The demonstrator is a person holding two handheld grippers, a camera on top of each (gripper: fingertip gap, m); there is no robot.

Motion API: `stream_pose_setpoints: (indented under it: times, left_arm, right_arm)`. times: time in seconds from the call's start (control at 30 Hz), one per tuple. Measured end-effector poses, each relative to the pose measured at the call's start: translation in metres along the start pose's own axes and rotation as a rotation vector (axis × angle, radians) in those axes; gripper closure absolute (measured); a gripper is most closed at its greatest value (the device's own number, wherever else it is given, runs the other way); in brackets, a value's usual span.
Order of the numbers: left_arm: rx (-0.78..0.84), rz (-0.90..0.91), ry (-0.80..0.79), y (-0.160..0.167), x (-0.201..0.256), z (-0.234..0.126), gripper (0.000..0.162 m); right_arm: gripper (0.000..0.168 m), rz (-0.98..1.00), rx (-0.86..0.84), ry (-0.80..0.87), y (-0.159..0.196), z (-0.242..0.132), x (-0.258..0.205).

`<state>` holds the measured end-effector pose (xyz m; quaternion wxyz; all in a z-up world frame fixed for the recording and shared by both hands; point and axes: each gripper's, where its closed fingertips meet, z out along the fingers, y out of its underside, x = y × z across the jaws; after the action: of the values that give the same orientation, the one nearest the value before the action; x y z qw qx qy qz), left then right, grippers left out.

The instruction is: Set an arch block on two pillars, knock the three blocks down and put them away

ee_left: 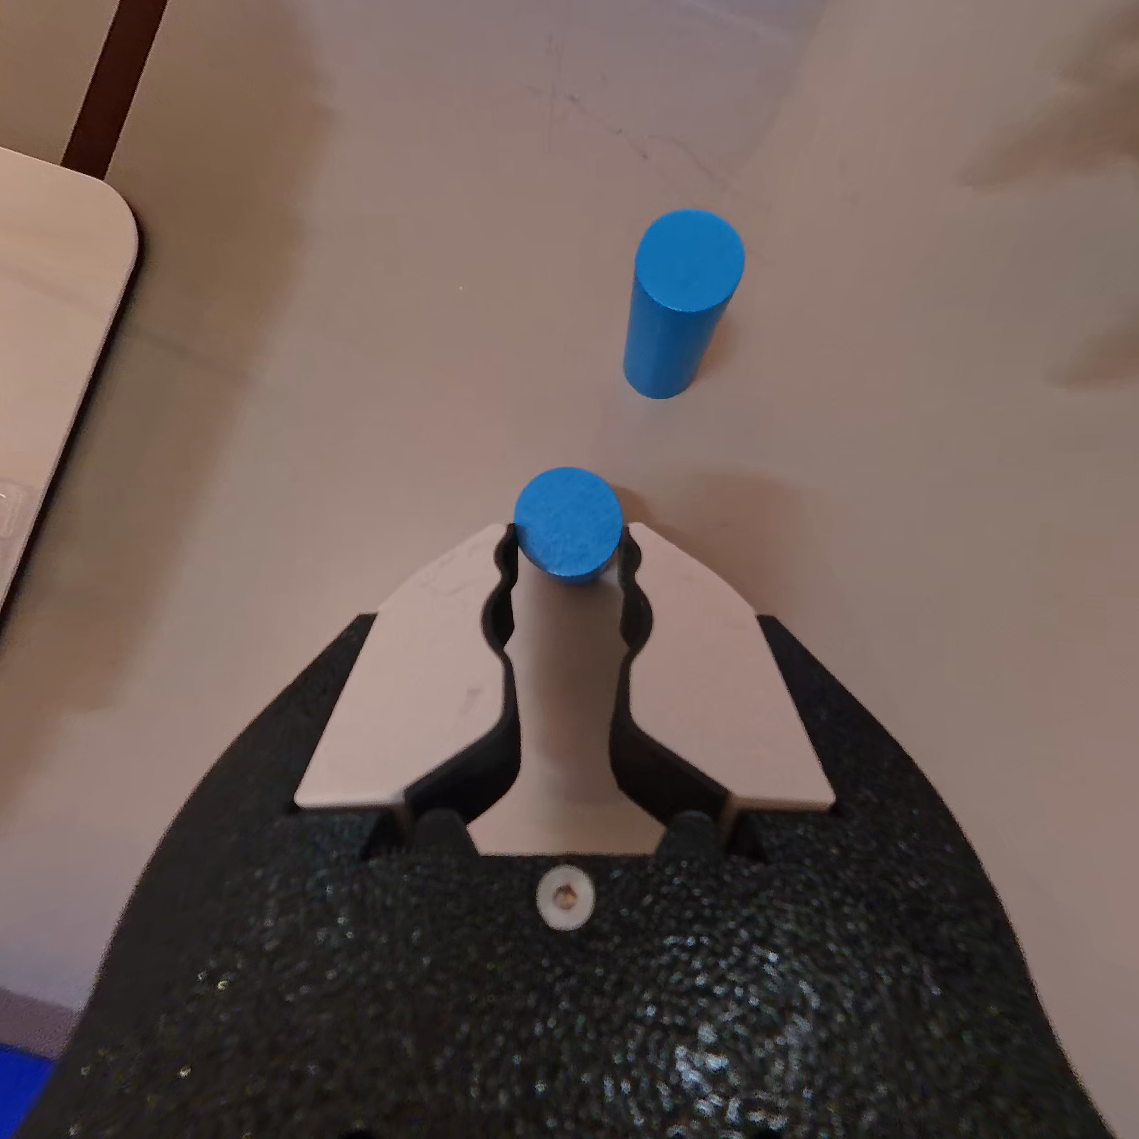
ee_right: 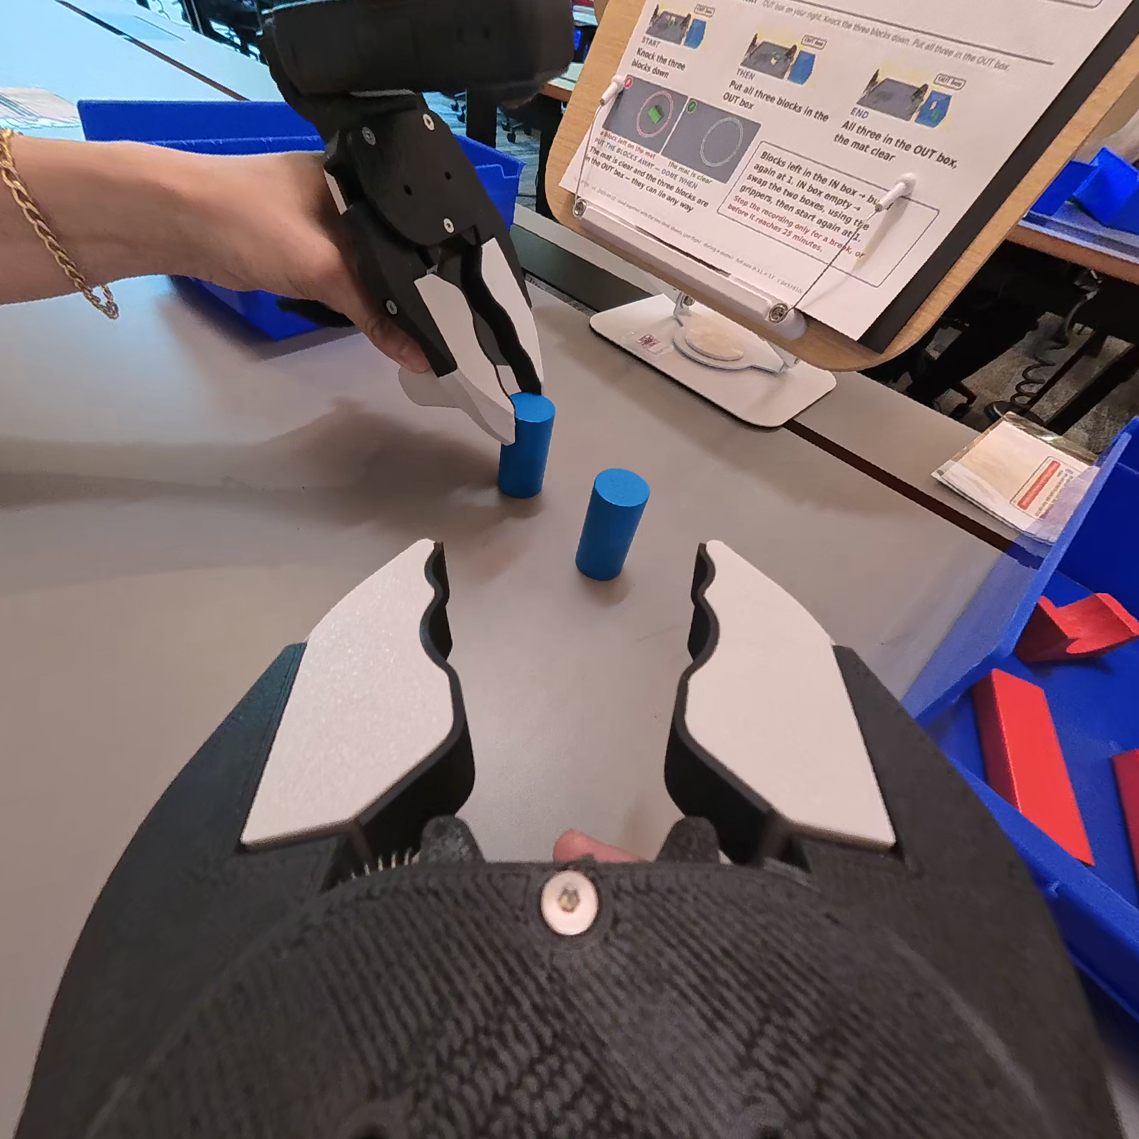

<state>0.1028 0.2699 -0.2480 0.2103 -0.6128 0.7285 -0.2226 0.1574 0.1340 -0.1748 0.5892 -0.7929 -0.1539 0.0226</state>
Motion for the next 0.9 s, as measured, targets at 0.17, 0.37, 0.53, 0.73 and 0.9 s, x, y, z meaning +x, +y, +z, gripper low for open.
stream_pose_setpoints:
  times: [0.17, 0.37, 0.53, 0.73, 0.9]
  left_arm:
    - [0.003, 0.02, -0.005, 0.001, 0.0, -0.001, 0.131]
    - [0.011, 0.044, -0.02, 0.001, 0.001, -0.001, 0.131]
    - [0.019, 0.052, -0.013, 0.0, 0.003, -0.001, 0.125]
    - [0.123, 0.0, -0.032, -0.017, -0.002, -0.033, 0.106]
    - [0.197, -0.004, -0.188, -0.019, -0.054, -0.131, 0.11]
  right_arm:
    - [0.091, 0.0, -0.007, -0.003, 0.002, 0.001, -0.001]
    - [0.091, -0.003, -0.016, -0.009, 0.003, 0.002, -0.002]
    - [0.091, -0.006, -0.019, -0.006, 0.004, 0.002, -0.002]
    - [0.091, -0.008, -0.014, -0.008, 0.002, -0.001, -0.003]
    - [0.091, -0.006, -0.027, -0.006, 0.006, -0.002, -0.001]
